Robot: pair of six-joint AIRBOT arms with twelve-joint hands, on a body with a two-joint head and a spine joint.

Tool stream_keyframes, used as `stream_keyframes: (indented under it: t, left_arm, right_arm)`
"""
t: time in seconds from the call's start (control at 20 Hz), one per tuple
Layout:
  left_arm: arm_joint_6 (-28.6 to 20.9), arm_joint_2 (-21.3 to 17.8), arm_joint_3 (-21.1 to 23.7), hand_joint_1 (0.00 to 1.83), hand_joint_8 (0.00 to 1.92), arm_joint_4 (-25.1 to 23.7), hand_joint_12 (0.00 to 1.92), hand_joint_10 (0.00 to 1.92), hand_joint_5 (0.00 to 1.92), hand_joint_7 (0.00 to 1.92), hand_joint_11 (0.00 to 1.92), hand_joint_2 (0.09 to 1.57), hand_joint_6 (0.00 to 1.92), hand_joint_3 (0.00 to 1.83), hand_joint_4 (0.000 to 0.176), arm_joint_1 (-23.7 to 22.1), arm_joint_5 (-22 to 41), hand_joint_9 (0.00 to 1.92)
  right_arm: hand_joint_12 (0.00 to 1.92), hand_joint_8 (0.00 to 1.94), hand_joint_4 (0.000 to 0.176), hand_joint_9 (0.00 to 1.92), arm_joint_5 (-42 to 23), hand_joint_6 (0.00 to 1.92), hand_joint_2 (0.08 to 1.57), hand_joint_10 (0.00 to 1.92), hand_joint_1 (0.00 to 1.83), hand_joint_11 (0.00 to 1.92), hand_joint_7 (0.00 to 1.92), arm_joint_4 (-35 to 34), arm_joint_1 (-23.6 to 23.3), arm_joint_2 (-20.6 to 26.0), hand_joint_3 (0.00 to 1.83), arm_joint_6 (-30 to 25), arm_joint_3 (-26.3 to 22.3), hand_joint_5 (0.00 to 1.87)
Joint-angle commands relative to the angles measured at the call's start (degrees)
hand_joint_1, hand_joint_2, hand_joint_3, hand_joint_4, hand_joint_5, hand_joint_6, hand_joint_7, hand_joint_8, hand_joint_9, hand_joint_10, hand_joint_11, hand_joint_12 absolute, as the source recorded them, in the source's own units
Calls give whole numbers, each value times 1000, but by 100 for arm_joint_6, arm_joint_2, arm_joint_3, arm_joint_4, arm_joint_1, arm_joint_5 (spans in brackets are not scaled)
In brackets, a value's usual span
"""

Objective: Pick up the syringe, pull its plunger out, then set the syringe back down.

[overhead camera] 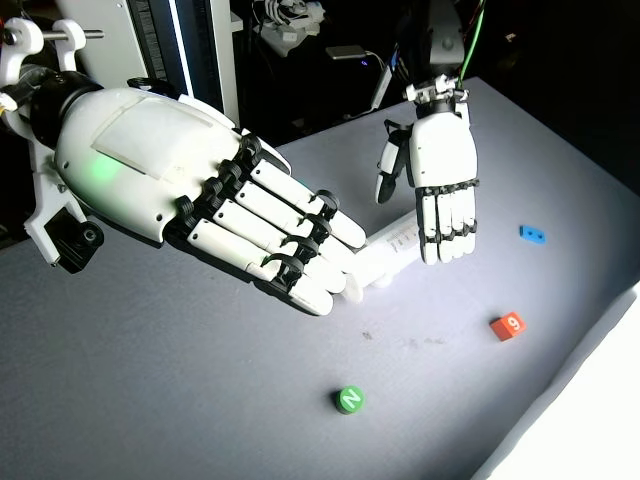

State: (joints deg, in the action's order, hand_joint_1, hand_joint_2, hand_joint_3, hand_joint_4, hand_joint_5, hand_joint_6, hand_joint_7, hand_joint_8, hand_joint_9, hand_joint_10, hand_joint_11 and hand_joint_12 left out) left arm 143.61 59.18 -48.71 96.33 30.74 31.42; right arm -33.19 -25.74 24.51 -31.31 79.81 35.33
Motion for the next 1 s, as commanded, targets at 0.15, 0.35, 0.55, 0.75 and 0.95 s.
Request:
stream_keyframes:
  t: [0.15, 0.35, 0.55, 0.75, 0.95]
  left_arm:
    - [-390, 231, -202, 922, 0, -531, 164, 0, 0, 0, 7, 1053, 0, 3, 0, 144, 72, 0]
    - [-613, 436, -351, 949, 0, -611, 260, 0, 0, 0, 0, 1042, 0, 0, 0, 301, 132, 0]
    - [-895, 585, -441, 1026, 0, -759, 219, 0, 0, 0, 0, 1055, 0, 2, 0, 456, 277, 0]
    - [-995, 730, -571, 1211, 10, -783, 439, 16, 44, 56, 0, 1079, 10, 7, 0, 531, 281, 66]
    - [-1055, 805, -628, 1265, 14, -783, 893, 30, 216, 229, 0, 1128, 19, 7, 0, 544, 319, 216]
  right_arm:
    - [383, 5, 0, 173, -720, 5, 1300, 9, 67, 0, 190, 99, -84, 26, 0, -28, 4, 158]
    - [336, 2, 0, 168, -773, 1, 1311, 3, 50, 0, 193, 99, -85, 26, 2, -30, 0, 159]
    - [297, 0, 0, 145, -872, 0, 1312, 0, 53, 0, 166, 98, -76, 26, 0, -41, -22, 144]
    - [413, 7, 0, 196, -886, 8, 1299, 9, 109, 0, 227, 98, -74, 26, 0, -51, -70, 199]
    - [399, 2, 0, 190, -795, 2, 1315, 2, 61, 0, 215, 99, -98, 24, 3, -58, -83, 191]
